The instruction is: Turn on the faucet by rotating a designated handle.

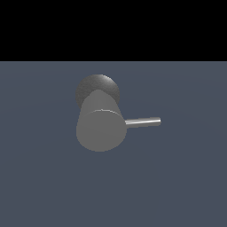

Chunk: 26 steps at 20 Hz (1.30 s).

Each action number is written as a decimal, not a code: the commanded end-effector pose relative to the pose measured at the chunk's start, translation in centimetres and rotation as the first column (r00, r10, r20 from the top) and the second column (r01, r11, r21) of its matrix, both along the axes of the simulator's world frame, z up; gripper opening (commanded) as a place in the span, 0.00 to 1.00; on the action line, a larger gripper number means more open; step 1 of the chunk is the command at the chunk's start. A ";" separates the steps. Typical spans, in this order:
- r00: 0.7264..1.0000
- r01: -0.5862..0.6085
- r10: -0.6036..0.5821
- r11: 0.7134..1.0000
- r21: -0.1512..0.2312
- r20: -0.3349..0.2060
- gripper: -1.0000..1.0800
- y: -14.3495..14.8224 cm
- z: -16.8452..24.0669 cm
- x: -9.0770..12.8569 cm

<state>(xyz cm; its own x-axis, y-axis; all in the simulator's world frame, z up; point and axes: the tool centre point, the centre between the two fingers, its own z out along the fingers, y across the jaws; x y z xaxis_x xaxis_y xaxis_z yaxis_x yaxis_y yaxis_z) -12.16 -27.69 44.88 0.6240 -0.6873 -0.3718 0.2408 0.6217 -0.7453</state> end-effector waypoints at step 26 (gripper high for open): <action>0.891 0.158 0.117 0.827 0.540 -0.439 0.00 5.4 -25.2 4.3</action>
<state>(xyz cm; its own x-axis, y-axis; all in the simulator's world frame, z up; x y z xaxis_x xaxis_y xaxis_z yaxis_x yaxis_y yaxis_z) -7.77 -22.37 20.01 0.2962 -0.2953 -0.9083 -0.0037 0.9506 -0.3103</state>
